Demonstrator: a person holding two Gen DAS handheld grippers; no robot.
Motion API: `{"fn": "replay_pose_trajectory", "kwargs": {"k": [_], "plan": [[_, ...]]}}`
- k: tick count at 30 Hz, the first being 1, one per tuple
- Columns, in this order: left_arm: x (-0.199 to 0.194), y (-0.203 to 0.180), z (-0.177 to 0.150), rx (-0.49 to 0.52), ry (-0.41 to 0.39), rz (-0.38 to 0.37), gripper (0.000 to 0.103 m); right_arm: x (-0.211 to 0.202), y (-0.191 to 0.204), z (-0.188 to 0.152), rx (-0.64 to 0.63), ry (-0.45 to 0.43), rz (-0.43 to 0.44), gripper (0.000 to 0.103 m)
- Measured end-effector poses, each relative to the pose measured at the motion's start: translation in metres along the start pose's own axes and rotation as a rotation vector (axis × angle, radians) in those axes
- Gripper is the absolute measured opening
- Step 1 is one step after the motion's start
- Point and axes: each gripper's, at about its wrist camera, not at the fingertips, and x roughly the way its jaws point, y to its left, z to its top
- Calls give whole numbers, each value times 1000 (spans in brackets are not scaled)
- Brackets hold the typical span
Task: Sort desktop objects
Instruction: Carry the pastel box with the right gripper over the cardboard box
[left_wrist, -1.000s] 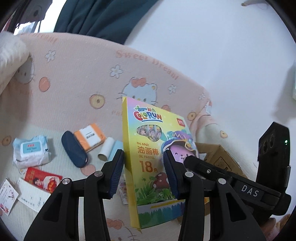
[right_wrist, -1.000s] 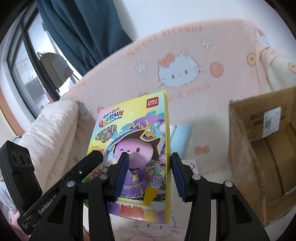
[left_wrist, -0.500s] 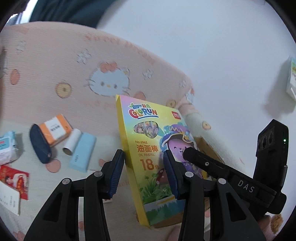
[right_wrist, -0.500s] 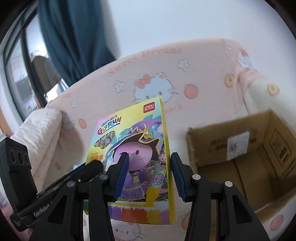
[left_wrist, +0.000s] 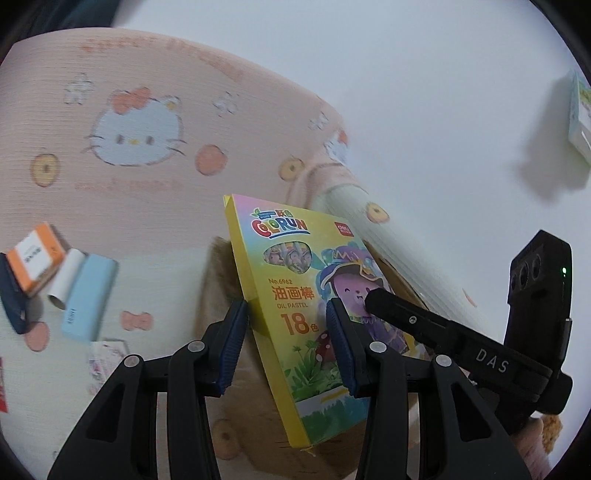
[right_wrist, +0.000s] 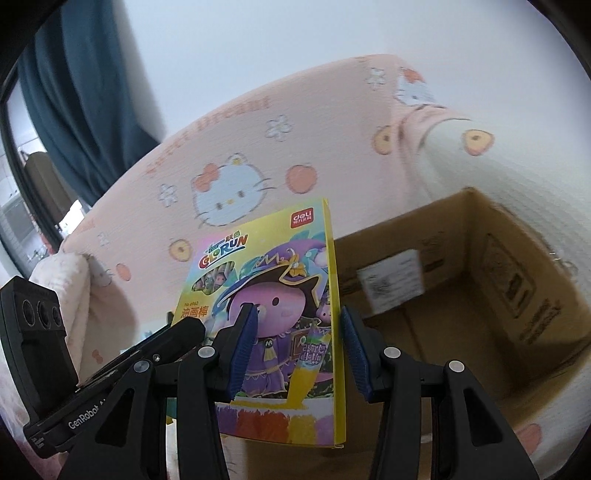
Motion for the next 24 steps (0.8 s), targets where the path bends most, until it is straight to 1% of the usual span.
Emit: {"fn": "replay_pose_trajectory", "kwargs": {"k": [3,8,12,17,19,21,24], "plan": [[11,-19,-5,43,38,-9,48,-7,-22,1,11,12,-21,44],[25,-34,-14,61,113,-6,48,-12,-49,-2,32,58,-39,44],[31,-38,-23,65,179,26,48,-5,-65,-7,52,125,-31,44],[36,-32,-29,52,238,60,49,14,-78,-10,80,202,2,44],[38,-33,-30,82,240,72,49,21,-81,-10,88,227,10,44],[39,-36,-33,115,249,85,50,25,-88,-10,143,238,24,44],[44,-43,-37,171,270,127,51,31,-98,-12,177,264,48,44]]}}
